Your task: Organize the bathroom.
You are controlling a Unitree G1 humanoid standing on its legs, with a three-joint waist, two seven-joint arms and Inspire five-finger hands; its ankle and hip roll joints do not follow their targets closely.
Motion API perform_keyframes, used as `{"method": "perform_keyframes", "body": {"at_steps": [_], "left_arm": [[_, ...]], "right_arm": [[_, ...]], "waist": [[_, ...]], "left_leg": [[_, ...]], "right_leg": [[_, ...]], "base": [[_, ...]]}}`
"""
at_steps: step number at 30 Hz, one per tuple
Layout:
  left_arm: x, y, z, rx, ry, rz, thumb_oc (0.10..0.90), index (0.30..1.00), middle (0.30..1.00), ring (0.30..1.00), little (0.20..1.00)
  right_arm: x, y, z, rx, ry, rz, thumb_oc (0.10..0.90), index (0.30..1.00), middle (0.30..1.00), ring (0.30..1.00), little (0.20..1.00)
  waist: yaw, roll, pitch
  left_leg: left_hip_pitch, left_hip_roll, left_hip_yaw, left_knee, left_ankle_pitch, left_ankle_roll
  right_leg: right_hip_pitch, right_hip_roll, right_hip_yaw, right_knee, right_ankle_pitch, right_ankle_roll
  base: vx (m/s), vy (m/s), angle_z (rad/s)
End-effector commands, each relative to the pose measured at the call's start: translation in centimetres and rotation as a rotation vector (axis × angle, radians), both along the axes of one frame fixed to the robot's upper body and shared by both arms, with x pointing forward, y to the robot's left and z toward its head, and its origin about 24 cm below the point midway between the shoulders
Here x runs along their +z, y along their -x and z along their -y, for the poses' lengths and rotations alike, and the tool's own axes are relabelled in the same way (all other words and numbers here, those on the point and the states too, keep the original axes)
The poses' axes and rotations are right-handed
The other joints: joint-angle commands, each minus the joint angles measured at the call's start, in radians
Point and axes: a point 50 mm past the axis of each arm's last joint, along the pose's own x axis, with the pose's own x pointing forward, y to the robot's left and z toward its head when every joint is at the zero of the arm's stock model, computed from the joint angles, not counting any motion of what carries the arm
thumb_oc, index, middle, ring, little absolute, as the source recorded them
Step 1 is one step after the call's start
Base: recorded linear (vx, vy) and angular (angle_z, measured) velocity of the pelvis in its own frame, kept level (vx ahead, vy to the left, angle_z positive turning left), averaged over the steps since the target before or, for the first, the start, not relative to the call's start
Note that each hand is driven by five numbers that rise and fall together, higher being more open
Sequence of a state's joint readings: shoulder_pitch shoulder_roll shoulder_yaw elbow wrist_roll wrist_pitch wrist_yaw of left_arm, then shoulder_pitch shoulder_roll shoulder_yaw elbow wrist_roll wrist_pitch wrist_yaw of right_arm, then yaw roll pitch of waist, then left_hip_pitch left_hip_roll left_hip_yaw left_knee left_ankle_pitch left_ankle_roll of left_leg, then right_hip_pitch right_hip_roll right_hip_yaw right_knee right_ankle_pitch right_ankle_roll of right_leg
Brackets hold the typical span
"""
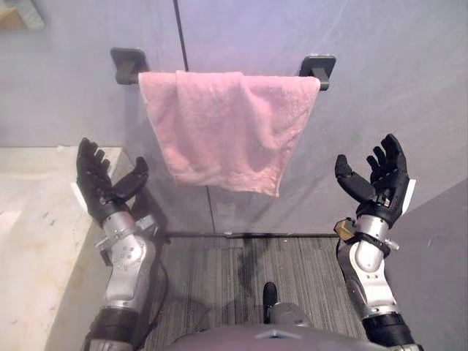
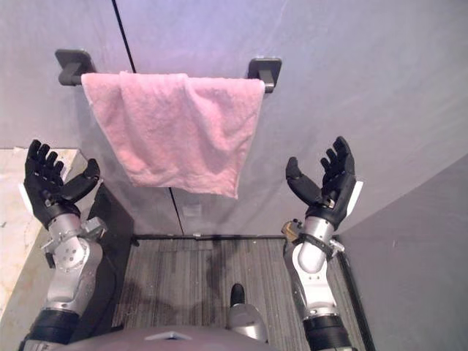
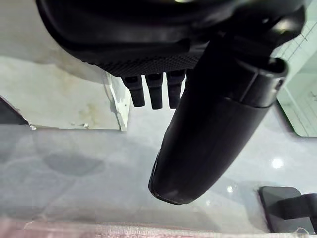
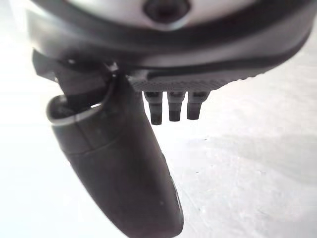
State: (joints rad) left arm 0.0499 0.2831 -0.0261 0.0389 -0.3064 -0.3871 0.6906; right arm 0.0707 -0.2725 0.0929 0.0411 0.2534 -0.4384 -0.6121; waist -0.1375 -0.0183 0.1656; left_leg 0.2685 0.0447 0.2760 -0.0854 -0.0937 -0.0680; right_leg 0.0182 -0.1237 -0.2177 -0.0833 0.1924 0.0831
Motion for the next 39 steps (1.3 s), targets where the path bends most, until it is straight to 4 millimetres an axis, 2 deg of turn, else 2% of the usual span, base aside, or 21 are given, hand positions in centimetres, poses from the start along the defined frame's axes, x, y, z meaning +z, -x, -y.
{"method": "perform_keyframes", "body": {"at_steps": [1, 10, 13, 19, 23, 24, 27, 28, 29, 30, 31, 32, 34, 36, 37, 39], "left_arm": [[3.6, -1.5, -0.1, -0.066, -0.138, 0.158, 0.8, 0.9, 0.9, 0.9, 0.9], [1.2, -1.5, -0.1, -0.186, -0.086, 0.018, 0.8, 0.9, 0.9, 0.9, 0.9], [-0.6, -1.4, 0.3, -0.278, -0.065, -0.07, 0.8, 0.9, 0.9, 0.9, 0.9], [-2.4, -0.6, 0.3, -0.362, -0.065, -0.155, 0.8, 0.9, 0.9, 0.9, 0.9], [-4.2, 0.2, 0.6, -0.449, -0.07, -0.248, 0.8, 0.9, 0.9, 0.9, 0.9], [-4.5, 0.3, 0.6, -0.453, -0.074, -0.261, 0.8, 0.9, 0.9, 0.9, 0.9], [-6.7, 1.1, 0.5, -0.449, -0.035, -0.368, 0.8, 0.9, 0.9, 0.9, 0.9], [-8.5, 1.7, 0.2, -0.434, 0.016, -0.46, 0.8, 0.9, 0.9, 0.9, 0.9], [-8.5, 1.7, 0.2, -0.434, 0.016, -0.46, 0.8, 0.9, 0.9, 0.9, 0.9], [-10.0, 2.5, 0.1, -0.414, 0.045, -0.531, 0.8, 0.9, 0.9, 0.9, 0.9], [-12.8, 4.3, -0.3, -0.38, 0.109, -0.66, 0.8, 0.9, 0.9, 0.9, 0.9], [-14.2, 5.4, -0.5, -0.372, 0.132, -0.738, 0.8, 0.9, 0.9, 0.9, 0.9], [-15.2, 6.3, -0.8, -0.346, 0.143, -0.8, 0.8, 0.9, 0.9, 0.9, 0.9], [-18.6, 10.6, -2.0, -0.243, 0.352, -0.931, 0.8, 0.9, 0.9, 0.9, 0.9], [-18.8, 10.8, -2.0, -0.239, 0.363, -0.941, 0.8, 0.9, 0.9, 0.9, 0.9], [-20.3, 13.4, -2.3, -0.208, 0.454, -1.057, 0.8, 0.9, 0.9, 0.9, 0.9]], "right_arm": [[3.6, -1.1, 1.0, 0.021, 0.086, 0.208, 0.8, 0.9, 0.9, 0.9, 0.9], [1.1, -0.4, 2.0, -0.018, 0.088, 0.067, 0.8, 0.9, 0.9, 0.9, 0.9], [-1.1, 0.3, 2.7, -0.035, 0.088, -0.047, 0.8, 0.9, 0.9, 0.9, 0.9], [-4.7, 1.7, 3.3, -0.032, 0.133, -0.261, 0.8, 0.9, 0.9, 0.9, 0.9], [-8.2, 3.4, 3.8, -0.034, 0.132, -0.453, 0.8, 0.9, 0.9, 0.9, 0.9], [-8.5, 3.5, 3.8, -0.029, 0.134, -0.475, 0.8, 0.9, 0.9, 0.9, 0.9], [-10.9, 4.5, 4.0, 0.008, 0.107, -0.614, 0.8, 0.9, 0.9, 0.9, 0.9], [-12.4, 5.2, 4.0, 0.035, 0.074, -0.708, 0.8, 0.9, 0.9, 0.9, 0.9], [-12.4, 5.2, 4.0, 0.035, 0.074, -0.708, 0.8, 0.9, 0.9, 0.9, 0.9], [-13.3, 5.7, 3.9, 0.055, 0.075, -0.763, 0.8, 0.9, 0.9, 0.9, 0.9], [-14.9, 6.7, 3.8, 0.083, 0.029, -0.855, 0.8, 0.9, 0.9, 0.9, 0.9], [-15.7, 7.2, 3.7, 0.095, 0.008, -0.906, 0.8, 0.9, 0.9, 0.9, 0.9], [-16.4, 7.7, 3.6, 0.104, -0.008, -0.949, 0.8, 0.9, 0.9, 0.9, 0.9], [-18.4, 10.1, 4.0, 0.093, -0.078, -1.067, 0.8, 0.9, 0.9, 0.9, 0.9], [-18.5, 10.3, 4.0, 0.093, -0.084, -1.076, 0.8, 0.9, 0.9, 0.9, 0.9], [-19.1, 11.2, 3.9, 0.117, -0.09, -1.128, 0.8, 0.9, 0.9, 0.9, 0.9]], "waist": [[-0.014, 0.018, -0.055], [-0.024, 0.017, -0.04], [-0.034, 0.018, -0.031], [-0.045, 0.022, -0.013], [-0.045, 0.024, 0.002], [-0.045, 0.025, 0.003], [-0.039, 0.03, 0.009], [-0.035, 0.033, 0.012], [-0.035, 0.033, 0.012], [-0.031, 0.03, 0.01], [-0.023, 0.03, 0.009], [-0.02, 0.03, 0.009], [-0.016, 0.029, 0.008], [-0.005, 0.031, 0.003], [-0.005, 0.031, 0.003], [-0.003, 0.032, 0.002]], "left_leg": [[-0.05, -0.081, 0.0, 0.071, -0.059, 0.086], [-0.056, -0.082, 0.005, 0.071, -0.06, 0.088], [-0.054, -0.082, 0.009, 0.063, -0.058, 0.09], [-0.054, -0.083, 0.015, 0.044, -0.049, 0.092], [-0.054, -0.086, 0.021, 0.033, -0.049, 0.095], [-0.054, -0.086, 0.022, 0.032, -0.049, 0.095], [-0.057, -0.088, 0.023, 0.031, -0.048, 0.094], [-0.053, -0.09, 0.02, 0.03, -0.052, 0.095], [-0.053, -0.09, 0.02, 0.03, -0.052, 0.095], [-0.061, -0.091, 0.018, 0.034, -0.05, 0.093], [-0.063, -0.094, 0.013, 0.037, -0.051, 0.093], [-0.064, -0.095, 0.01, 0.037, -0.051, 0.093], [-0.064, -0.095, 0.007, 0.037, -0.051, 0.093], [-0.068, -0.101, -0.008, 0.024, -0.041, 0.092], [-0.068, -0.101, -0.009, 0.022, -0.04, 0.092], [-0.075, -0.105, -0.018, 0.007, -0.028, 0.088]], "right_leg": [[-0.024, 0.062, 0.023, 0.1, -0.187, 0.092], [-0.041, 0.056, 0.027, 0.107, -0.177, 0.102], [-0.056, 0.054, 0.03, 0.114, -0.169, 0.11], [-0.076, 0.049, 0.028, 0.115, -0.15, 0.123], [-0.086, 0.04, 0.017, 0.111, -0.136, 0.132], [-0.086, 0.04, 0.016, 0.11, -0.135, 0.132], [-0.08, 0.038, 0.009, 0.104, -0.134, 0.134], [-0.072, 0.037, 0.005, 0.102, -0.136, 0.136], [-0.072, 0.037, 0.005, 0.102, -0.136, 0.136], [-0.075, 0.036, 0.006, 0.1, -0.136, 0.134], [-0.071, 0.033, 0.002, 0.101, -0.139, 0.134], [-0.07, 0.031, 0.001, 0.103, -0.141, 0.134], [-0.067, 0.03, 0.0, 0.102, -0.142, 0.135], [-0.06, 0.028, 0.004, 0.102, -0.143, 0.139], [-0.06, 0.028, 0.005, 0.102, -0.143, 0.14], [-0.062, 0.026, 0.004, 0.104, -0.138, 0.146]], "base": [[-0.05, 0.005, -0.02], [-0.06, 0.009, -0.01], [-0.08, 0.011, -0.02], [-0.08, 0.015, -0.04], [-0.09, 0.017, -0.04], [-0.09, 0.025, -0.04], [-0.1, 0.038, -0.06], [-0.11, 0.037, -0.04], [-0.11, 0.029, -0.03], [-0.12, 0.01, -0.04], [-0.16, 0.017, -0.07], [-0.14, 0.027, -0.05], [-0.09, 0.018, -0.03], [-0.13, 0.043, -0.01], [-0.12, 0.057, 0.0], [-0.11, 0.059, 0.0]]}}
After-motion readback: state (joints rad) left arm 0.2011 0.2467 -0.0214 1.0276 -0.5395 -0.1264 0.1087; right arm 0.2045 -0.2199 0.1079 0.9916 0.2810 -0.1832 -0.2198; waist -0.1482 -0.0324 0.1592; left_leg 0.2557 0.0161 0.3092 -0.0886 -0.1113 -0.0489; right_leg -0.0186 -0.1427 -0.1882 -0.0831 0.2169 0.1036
